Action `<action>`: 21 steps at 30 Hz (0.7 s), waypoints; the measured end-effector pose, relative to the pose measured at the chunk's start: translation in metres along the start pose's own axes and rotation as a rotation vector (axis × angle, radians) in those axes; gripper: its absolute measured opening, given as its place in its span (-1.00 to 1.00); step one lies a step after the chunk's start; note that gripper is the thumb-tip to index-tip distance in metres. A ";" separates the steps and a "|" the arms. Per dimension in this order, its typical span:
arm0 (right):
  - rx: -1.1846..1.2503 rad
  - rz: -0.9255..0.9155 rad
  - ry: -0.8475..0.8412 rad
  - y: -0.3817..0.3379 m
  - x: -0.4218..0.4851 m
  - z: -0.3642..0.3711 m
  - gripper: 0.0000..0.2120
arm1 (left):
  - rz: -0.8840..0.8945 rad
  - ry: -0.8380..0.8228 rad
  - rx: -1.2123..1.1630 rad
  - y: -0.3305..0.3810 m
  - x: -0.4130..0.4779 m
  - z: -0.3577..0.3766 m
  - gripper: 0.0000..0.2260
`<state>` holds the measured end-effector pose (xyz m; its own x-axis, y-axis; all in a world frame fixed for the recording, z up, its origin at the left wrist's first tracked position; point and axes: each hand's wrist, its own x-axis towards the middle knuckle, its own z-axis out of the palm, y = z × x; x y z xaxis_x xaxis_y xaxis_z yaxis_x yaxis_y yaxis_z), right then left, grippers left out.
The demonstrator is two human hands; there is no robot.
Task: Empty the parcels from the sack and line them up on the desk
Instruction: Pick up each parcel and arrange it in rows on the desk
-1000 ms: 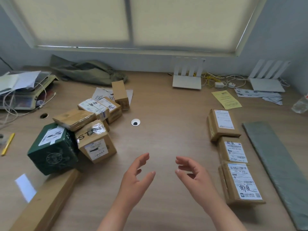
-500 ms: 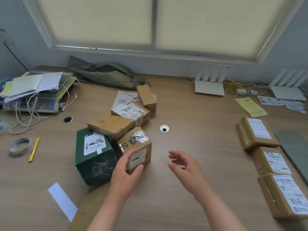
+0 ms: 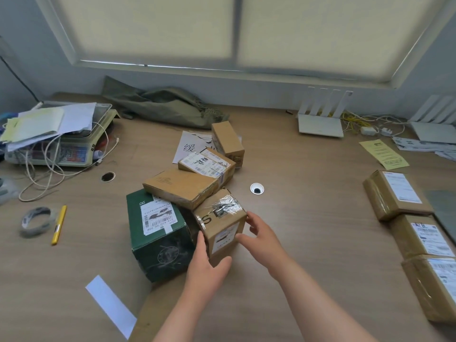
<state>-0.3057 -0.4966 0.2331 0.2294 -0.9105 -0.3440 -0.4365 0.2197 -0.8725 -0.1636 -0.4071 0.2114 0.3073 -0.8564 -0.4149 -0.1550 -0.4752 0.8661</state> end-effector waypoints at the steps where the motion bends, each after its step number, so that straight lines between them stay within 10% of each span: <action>1: 0.006 -0.007 0.002 0.002 -0.001 0.001 -0.42 | -0.014 -0.001 -0.001 -0.002 0.001 0.001 -0.07; 21: 0.016 -0.128 0.086 0.019 -0.049 -0.058 -0.47 | 0.133 0.061 -0.057 0.027 -0.039 0.036 -0.39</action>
<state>-0.3759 -0.4677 0.2537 0.2064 -0.9580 -0.1990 -0.3939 0.1048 -0.9131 -0.2136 -0.3942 0.2408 0.3442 -0.8964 -0.2792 -0.1450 -0.3446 0.9275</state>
